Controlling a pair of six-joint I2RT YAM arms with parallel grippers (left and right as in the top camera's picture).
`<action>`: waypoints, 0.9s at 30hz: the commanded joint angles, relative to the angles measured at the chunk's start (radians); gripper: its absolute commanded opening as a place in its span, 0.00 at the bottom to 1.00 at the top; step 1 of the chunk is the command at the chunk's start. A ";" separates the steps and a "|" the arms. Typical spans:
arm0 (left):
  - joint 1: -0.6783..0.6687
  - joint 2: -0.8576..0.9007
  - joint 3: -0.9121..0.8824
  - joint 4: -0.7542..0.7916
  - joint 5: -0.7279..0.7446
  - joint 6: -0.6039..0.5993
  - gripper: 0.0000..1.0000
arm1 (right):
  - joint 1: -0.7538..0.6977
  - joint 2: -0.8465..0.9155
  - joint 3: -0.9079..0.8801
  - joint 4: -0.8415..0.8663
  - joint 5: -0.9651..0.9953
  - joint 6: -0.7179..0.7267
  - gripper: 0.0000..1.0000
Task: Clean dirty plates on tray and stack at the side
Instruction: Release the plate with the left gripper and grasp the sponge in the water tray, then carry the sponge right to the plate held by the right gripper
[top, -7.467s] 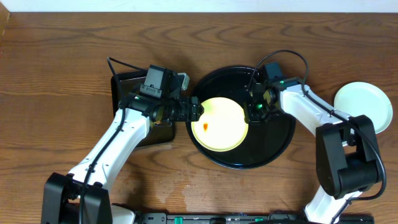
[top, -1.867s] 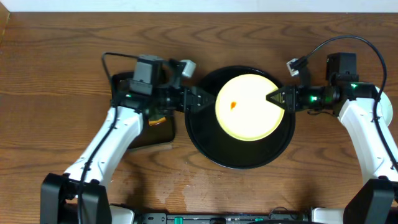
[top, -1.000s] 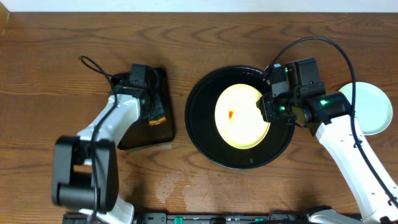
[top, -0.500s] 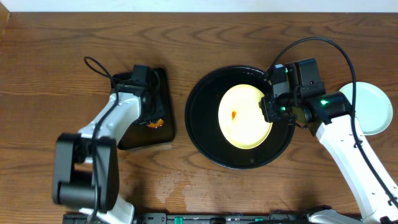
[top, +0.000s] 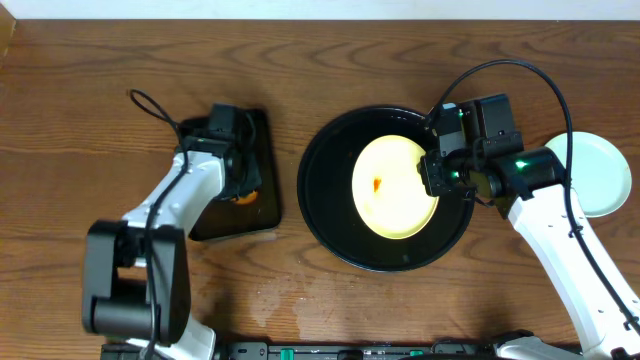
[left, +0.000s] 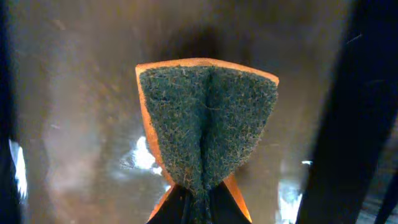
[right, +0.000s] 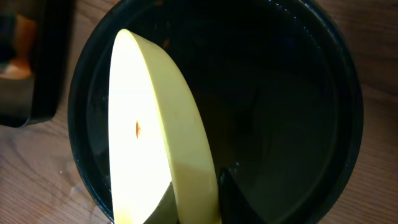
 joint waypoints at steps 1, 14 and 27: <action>0.004 -0.015 0.016 -0.017 0.095 0.016 0.07 | 0.011 -0.013 0.021 0.003 -0.001 0.010 0.01; -0.218 -0.219 0.088 0.097 0.501 -0.048 0.08 | 0.011 -0.013 0.021 0.004 0.103 0.124 0.01; -0.518 -0.119 0.086 0.473 0.501 -0.418 0.07 | 0.013 -0.014 0.021 0.016 -0.013 0.142 0.01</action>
